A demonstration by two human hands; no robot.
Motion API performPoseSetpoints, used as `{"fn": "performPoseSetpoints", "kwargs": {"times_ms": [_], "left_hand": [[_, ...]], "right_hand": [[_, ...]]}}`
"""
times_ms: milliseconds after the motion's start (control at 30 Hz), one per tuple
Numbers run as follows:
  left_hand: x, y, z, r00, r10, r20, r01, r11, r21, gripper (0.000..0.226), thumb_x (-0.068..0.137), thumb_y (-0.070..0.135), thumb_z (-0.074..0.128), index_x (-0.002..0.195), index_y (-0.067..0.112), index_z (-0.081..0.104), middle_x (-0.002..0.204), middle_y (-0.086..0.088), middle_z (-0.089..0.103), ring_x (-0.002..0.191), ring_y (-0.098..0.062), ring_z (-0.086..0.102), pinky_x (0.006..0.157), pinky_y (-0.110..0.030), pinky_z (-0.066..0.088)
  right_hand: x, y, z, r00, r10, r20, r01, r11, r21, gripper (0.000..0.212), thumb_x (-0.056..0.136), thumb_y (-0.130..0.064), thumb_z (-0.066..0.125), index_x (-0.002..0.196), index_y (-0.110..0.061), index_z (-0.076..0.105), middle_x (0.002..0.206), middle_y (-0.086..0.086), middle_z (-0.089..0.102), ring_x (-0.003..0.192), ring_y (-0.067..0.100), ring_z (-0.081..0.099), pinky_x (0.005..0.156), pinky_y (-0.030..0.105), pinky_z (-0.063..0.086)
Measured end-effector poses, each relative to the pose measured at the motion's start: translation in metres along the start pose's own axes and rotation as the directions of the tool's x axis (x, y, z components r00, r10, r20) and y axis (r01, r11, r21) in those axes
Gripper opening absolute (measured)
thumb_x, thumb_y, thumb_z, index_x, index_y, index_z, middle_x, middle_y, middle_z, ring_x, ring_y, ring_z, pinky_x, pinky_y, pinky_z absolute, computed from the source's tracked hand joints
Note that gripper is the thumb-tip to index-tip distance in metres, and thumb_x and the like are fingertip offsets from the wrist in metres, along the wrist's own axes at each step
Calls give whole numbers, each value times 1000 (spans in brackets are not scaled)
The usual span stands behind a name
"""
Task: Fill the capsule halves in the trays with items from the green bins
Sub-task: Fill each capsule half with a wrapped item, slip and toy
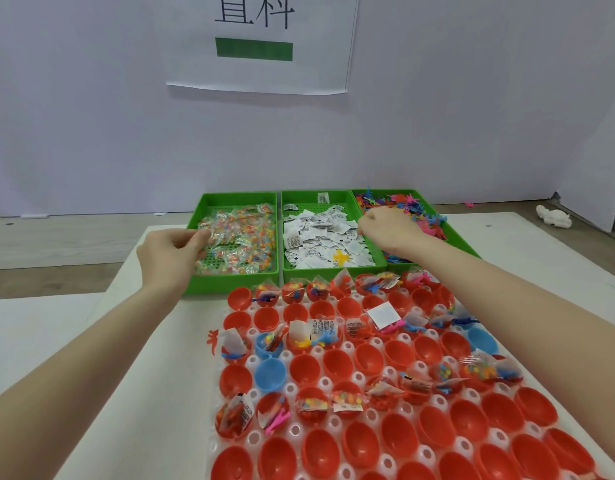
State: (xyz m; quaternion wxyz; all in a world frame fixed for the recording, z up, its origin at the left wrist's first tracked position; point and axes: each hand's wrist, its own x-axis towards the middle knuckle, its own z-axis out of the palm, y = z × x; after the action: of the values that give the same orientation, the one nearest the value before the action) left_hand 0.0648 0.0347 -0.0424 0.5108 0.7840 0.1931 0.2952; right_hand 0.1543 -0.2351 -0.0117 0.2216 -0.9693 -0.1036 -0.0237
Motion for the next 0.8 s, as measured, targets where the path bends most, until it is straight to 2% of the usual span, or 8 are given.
{"fn": "performPoseSetpoints", "kwargs": {"times_ms": [100,167,233,367,467,600,700,800], "left_hand": [[1,0,0,999,-39,6,40,998,-48,12,87,8,62,98,7,66,85,-10,65,70,-15,64,50,-12,50],[-2,3,-3,998,-59,21,61,993,-100,11,87,6,61,97,9,64,85,-8,65,61,-5,63,58,-14,52],[-10,9,-7,998,-53,40,59,986,-159,10,89,7,59,97,10,64,80,-5,66,49,1,60,67,-18,53],[-49,30,-21,988,66,141,-26,963,-268,13,92,6,52,89,11,64,70,3,64,45,1,51,48,-11,44],[-87,42,-32,941,170,292,-64,938,-342,14,87,9,56,91,19,66,62,4,64,48,-2,51,47,-12,43],[-122,51,-40,928,145,342,12,908,-419,31,67,25,62,97,18,60,57,-5,65,45,-10,55,46,-15,45],[-133,52,-42,948,96,304,45,904,-425,25,62,23,66,84,15,56,58,-10,67,45,-14,59,47,-16,48],[-138,51,-43,955,63,289,66,907,-416,19,64,23,67,80,15,61,64,-10,70,48,-14,63,50,-15,50]], "right_hand": [[0,-2,6,990,-13,143,53,960,-276,34,90,-28,47,104,-1,63,92,11,66,85,27,61,67,31,45],[0,-2,8,988,16,152,39,938,-346,24,87,-25,50,69,-9,52,60,1,43,57,18,43,50,25,31],[1,-4,9,989,41,142,10,940,-342,35,85,-23,53,57,-14,34,55,-1,29,50,15,30,48,24,23],[5,-7,13,990,58,131,-13,948,-319,24,82,-20,59,64,-10,48,58,1,41,56,18,43,50,24,33],[8,-3,12,993,70,92,-55,986,-155,15,80,-16,65,89,-3,68,96,7,69,87,23,63,73,34,53],[3,5,4,997,30,-66,-29,999,15,16,80,-28,71,77,-13,67,101,1,69,90,18,60,70,30,42],[-6,3,-6,975,12,-223,24,987,156,24,84,-34,66,86,-11,72,101,5,70,95,21,63,73,30,44],[-18,-5,-19,970,-4,-244,56,976,208,22,87,-26,61,90,-7,73,94,11,71,87,24,65,74,30,48]]}}
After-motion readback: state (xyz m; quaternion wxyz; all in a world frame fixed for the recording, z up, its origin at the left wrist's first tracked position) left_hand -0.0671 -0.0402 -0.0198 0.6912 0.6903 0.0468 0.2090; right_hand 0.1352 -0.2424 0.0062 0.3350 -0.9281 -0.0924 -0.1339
